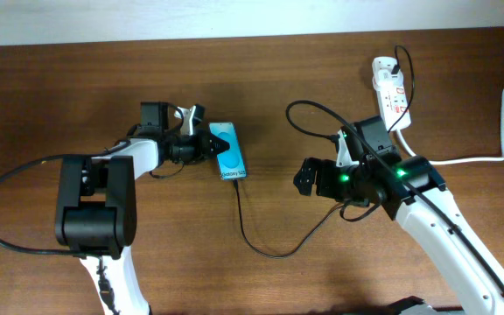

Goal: Plug charger to phone and switch on socket
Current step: 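Lower the phone toward the table with the left gripper, right gripper withdrawing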

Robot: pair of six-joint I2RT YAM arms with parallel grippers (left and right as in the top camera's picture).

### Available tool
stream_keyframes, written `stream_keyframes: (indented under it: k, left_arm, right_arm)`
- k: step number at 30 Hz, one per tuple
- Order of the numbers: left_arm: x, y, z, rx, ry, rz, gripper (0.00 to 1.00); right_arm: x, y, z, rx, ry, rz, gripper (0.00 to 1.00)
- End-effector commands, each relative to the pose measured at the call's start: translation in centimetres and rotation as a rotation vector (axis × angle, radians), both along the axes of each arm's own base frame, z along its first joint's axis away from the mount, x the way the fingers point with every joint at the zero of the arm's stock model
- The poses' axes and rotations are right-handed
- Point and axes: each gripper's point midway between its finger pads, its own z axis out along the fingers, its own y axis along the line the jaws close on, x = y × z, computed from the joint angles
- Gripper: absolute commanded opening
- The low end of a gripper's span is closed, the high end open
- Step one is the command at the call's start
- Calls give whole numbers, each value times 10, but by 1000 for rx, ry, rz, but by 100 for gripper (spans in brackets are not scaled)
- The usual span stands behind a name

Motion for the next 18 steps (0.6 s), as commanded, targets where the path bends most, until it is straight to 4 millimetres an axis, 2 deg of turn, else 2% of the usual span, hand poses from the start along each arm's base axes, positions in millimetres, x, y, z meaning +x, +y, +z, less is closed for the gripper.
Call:
stream_keyframes:
  k: [1,7,14,16,18]
  left_arm:
    - [5,8,-14,96,-42,7,14]
    - [4,8,-14,96,-38,7,14]
    - [2,9,-16,101,-21,8,24]
    - [2,9,-16,101,-20,8,31]
    - [-1,9,-18,100,1,11,31]
  right_arm:
    - [-1,-4,2,-17,-6,0,98]
    - [-8,-6,-1,-27,24,1,98]
    - [-8,-6,-1,-27,24,1,98]
    - [-8,-6,-1,-27,25,1,98]
    - [-8,-6,-1,-27,25,0,98]
